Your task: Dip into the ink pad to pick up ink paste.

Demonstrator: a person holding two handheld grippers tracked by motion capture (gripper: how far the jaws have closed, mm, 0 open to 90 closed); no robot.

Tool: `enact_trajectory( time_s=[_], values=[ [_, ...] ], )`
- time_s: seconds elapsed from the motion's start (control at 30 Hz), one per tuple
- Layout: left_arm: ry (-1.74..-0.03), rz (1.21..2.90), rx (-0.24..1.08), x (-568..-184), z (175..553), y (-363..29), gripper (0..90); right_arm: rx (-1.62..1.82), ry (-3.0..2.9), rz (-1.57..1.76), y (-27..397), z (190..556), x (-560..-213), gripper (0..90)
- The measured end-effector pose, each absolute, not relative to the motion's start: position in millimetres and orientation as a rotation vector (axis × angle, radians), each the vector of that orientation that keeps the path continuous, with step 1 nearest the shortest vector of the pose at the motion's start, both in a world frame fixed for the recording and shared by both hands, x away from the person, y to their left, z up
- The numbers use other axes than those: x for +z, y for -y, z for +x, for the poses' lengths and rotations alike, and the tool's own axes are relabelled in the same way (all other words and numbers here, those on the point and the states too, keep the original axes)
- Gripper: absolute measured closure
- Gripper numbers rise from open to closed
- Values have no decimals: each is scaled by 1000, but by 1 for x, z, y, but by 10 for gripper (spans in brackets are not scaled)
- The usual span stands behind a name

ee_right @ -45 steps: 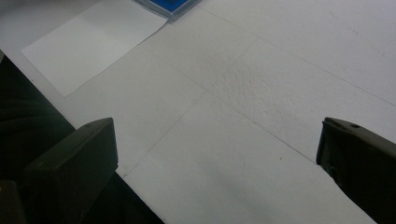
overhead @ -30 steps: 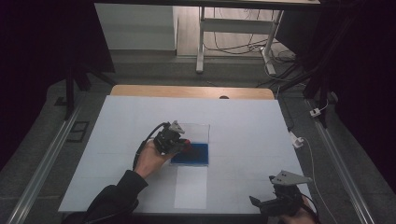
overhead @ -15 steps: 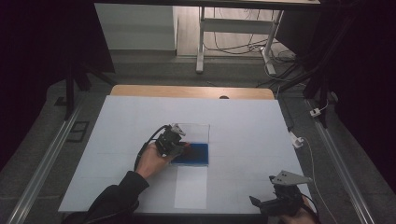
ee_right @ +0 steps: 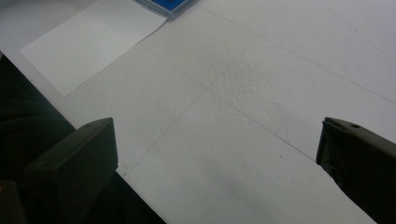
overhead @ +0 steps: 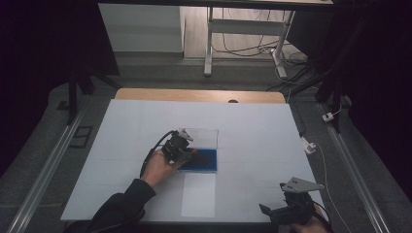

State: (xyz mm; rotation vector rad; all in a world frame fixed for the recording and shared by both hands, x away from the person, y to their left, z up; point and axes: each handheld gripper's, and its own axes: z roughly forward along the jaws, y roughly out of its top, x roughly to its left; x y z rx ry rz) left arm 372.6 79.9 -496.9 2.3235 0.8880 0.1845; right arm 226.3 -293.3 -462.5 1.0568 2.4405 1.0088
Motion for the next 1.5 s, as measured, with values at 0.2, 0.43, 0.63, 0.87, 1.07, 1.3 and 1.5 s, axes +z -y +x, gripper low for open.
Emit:
enact_trajectory(
  time_s=[0.2, 0.43, 0.63, 0.87, 1.07, 1.3, 1.5],
  values=[
    [-866, 2360, 281, -496, 365, -71, 806, 1007, -2442, 1060, 293, 227, -463, 0],
    [-859, 2375, 331, -496, 361, -66, 806, 1004, -2442, 1059, 292, 227, -463, 0],
    [-897, 2309, 195, -499, 371, -80, 806, 1002, -2444, 1058, 292, 227, -463, 0],
    [-917, 2263, 125, -502, 376, -87, 806, 1001, -2444, 1059, 292, 227, -463, 0],
    [-888, 2315, 246, -500, 367, -76, 806, 998, -2446, 1057, 292, 227, -463, 0],
    [-880, 2309, 221, -499, 370, -79, 804, 1003, -2444, 1059, 292, 227, -463, 0],
    [-885, 2291, 202, -499, 371, -81, 804, 1014, -2438, 1068, 294, 227, -462, 0]
  ],
)
